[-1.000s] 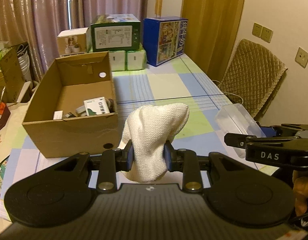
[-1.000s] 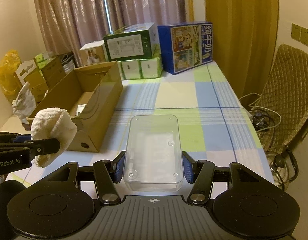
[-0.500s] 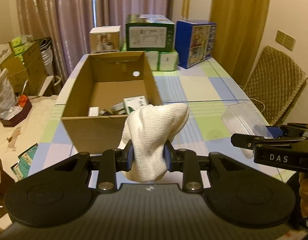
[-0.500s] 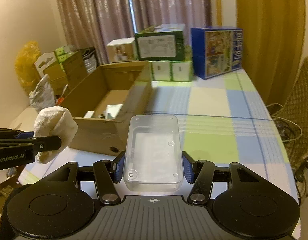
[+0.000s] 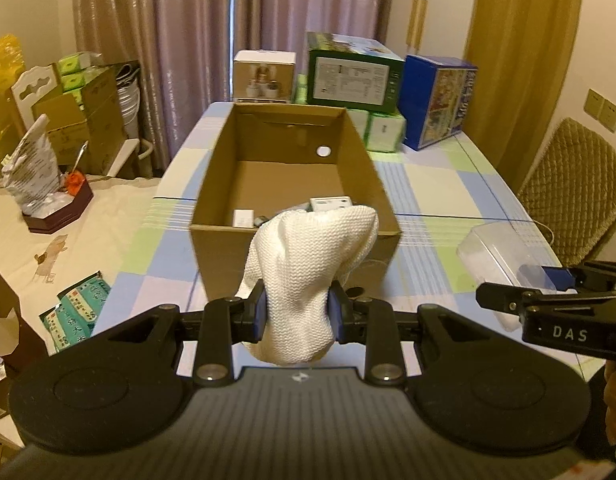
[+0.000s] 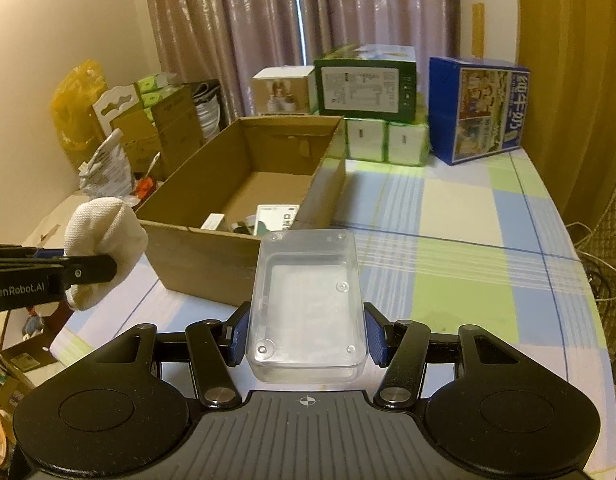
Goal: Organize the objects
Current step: 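Carry the white cloth and clear container over the cardboard box with both grippers, then open the left gripper to drop the cloth while the right drops the container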
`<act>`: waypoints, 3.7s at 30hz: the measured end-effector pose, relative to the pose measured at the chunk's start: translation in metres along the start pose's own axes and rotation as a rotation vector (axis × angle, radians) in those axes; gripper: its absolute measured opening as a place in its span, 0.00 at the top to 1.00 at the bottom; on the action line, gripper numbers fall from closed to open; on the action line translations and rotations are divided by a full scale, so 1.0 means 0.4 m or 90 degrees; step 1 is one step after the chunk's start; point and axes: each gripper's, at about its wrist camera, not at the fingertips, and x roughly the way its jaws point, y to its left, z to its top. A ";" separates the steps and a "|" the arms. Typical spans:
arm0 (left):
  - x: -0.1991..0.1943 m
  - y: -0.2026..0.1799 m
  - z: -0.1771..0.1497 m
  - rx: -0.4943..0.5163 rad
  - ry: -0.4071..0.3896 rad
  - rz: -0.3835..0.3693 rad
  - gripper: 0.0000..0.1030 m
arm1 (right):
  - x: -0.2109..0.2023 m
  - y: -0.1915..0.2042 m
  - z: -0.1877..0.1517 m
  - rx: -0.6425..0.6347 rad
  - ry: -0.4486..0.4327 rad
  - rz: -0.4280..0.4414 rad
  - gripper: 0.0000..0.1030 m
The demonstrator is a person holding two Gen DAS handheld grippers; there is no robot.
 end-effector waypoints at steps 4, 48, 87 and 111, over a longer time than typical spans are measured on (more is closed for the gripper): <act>0.000 0.030 0.002 -0.010 -0.002 0.006 0.75 | 0.015 0.021 0.007 -0.008 0.002 0.009 0.48; 0.134 0.081 0.232 0.052 -0.009 -0.002 0.75 | 0.182 0.109 0.259 -0.023 -0.019 0.058 0.48; 0.397 0.100 0.358 0.085 0.041 0.002 0.75 | 0.411 0.025 0.399 0.006 0.031 0.047 0.48; 0.489 0.127 0.406 0.069 0.038 0.017 0.58 | 0.473 -0.039 0.422 0.032 0.038 0.032 0.48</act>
